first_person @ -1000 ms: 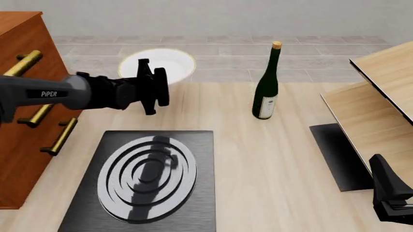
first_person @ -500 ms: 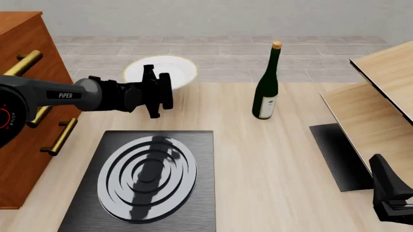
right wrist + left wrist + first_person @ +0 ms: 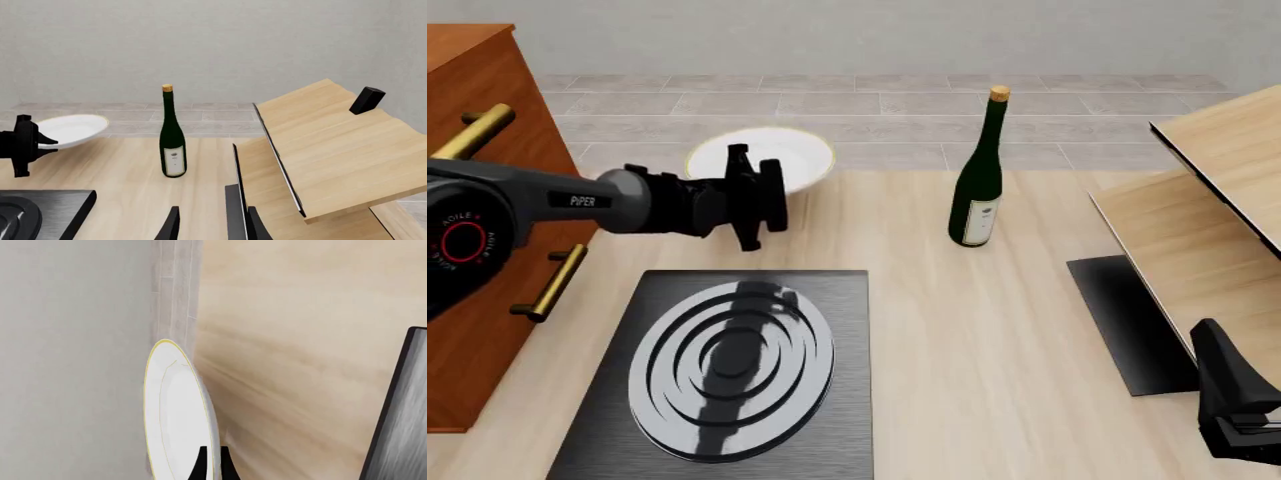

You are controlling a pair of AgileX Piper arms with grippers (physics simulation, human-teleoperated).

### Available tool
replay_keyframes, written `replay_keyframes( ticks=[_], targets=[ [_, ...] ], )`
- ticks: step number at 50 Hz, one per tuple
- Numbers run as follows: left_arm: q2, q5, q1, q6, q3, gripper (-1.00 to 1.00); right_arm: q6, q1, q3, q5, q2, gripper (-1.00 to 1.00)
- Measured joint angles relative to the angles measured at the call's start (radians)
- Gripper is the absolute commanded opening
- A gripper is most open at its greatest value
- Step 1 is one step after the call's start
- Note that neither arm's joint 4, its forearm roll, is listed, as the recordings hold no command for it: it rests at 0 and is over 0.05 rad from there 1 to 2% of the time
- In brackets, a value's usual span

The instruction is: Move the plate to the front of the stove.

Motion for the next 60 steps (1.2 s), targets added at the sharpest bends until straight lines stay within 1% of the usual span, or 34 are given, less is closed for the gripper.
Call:
replay_keyframes(
  ticks=[60],
  targets=[
    [0.116, -0.008, -0.013, -0.038, -0.064, -1.00, 0.000, 0.000, 0.000, 0.000, 0.000, 1.00]
  ],
)
